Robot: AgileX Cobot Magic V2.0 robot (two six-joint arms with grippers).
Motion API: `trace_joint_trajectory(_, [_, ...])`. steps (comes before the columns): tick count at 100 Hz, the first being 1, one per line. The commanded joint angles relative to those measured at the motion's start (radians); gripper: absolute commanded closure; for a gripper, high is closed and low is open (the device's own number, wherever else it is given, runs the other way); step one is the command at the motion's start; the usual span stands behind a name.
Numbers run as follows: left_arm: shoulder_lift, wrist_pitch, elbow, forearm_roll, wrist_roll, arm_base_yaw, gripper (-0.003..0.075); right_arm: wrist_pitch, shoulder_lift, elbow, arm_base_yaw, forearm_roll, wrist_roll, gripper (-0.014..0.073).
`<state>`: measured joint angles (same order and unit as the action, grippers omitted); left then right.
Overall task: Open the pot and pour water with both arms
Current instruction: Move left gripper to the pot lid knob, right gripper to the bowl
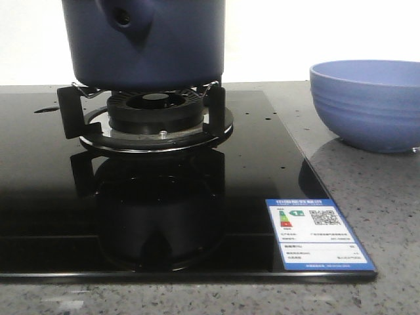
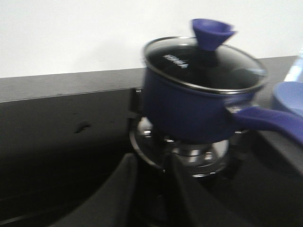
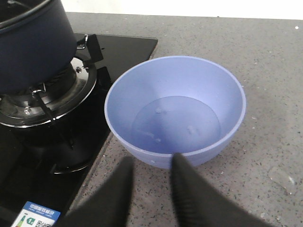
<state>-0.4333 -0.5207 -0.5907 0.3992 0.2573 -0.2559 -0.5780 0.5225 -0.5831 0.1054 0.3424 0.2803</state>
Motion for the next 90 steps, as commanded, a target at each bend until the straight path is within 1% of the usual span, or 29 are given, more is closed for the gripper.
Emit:
trace_joint_trajectory(1, [-0.031,0.129,-0.038,0.057,0.006,-0.058,0.0364,0.063,0.021,-0.036,0.003,0.016,0.015,0.0191])
trace_joint_trajectory(5, [-0.044,0.159,-0.038,0.057,0.006,-0.078,0.0304,0.063,0.023,-0.036,0.003,0.016,0.015,0.0143])
trace_joint_trajectory(10, [-0.058,0.197,-0.038,0.057,0.006,-0.109,0.0276,0.067,0.026,-0.036,0.003,0.016,0.015,0.0133])
trace_joint_trajectory(21, [-0.113,0.288,-0.038,0.058,0.006,-0.171,0.0298,0.084,0.027,-0.036,0.003,0.016,0.015,0.0134])
trace_joint_trajectory(29, [-0.172,0.393,-0.038,0.058,0.006,-0.223,0.0317,0.099,0.028,-0.036,0.003,0.016,0.015,0.0134])
trace_joint_trajectory(40, [-0.280,0.553,-0.039,0.045,0.006,-0.289,0.0318,0.108,0.028,-0.036,0.003,0.016,0.015,0.0134])
trace_joint_trajectory(53, [-0.429,0.657,-0.087,-0.007,0.006,-0.353,0.0318,0.108,0.028,-0.036,0.003,0.016,0.015,0.0134])
trace_joint_trajectory(63, [-0.545,0.711,-0.144,-0.014,0.006,-0.361,0.0302,0.108,0.028,-0.036,0.003,0.016,0.015,0.0134])
trace_joint_trajectory(80, [-0.697,0.724,-0.264,-0.017,0.006,-0.359,0.0218,0.095,0.028,-0.036,0.003,0.016,0.015,0.0134])
trace_joint_trajectory(90, [-0.762,0.720,-0.323,-0.026,0.006,-0.359,0.0216,0.088,0.028,-0.036,0.003,0.016,0.015,0.0134])
